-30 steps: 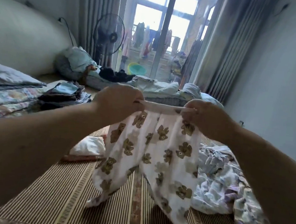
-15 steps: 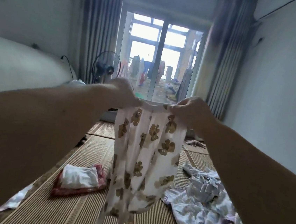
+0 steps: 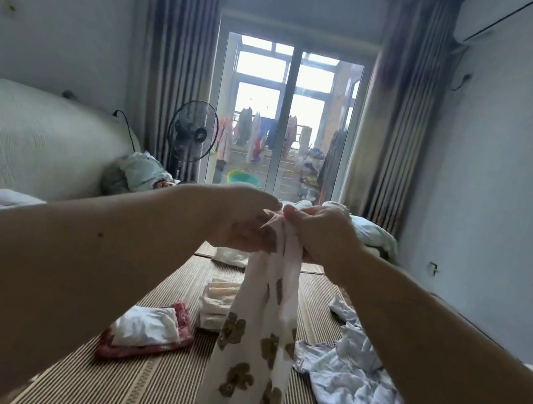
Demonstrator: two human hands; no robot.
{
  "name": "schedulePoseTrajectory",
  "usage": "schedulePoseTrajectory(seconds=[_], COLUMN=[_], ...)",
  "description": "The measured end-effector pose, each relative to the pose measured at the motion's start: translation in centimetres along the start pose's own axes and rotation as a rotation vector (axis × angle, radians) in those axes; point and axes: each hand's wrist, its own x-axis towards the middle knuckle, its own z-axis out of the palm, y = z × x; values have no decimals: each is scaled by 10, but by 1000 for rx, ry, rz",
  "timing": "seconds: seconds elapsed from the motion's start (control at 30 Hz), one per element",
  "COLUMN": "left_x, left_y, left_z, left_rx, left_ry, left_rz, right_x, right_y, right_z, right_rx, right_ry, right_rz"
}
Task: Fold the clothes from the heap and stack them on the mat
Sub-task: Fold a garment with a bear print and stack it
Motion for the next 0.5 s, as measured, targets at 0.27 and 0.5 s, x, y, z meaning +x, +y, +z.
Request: schedulePoseTrajectory(seconds=[0.27, 0.5], left_x=[-17, -5], left_y=[0, -29], left_z=[-5, -20], left_rx=[170, 310], left_ry=[-193, -33], left_rz=[130, 323], right_x=[-12, -18], right_y=[-10, -15], right_z=[-9, -29], right_rx=[-313, -187], right_ry=[-140, -263], right_rz=[-148, -151])
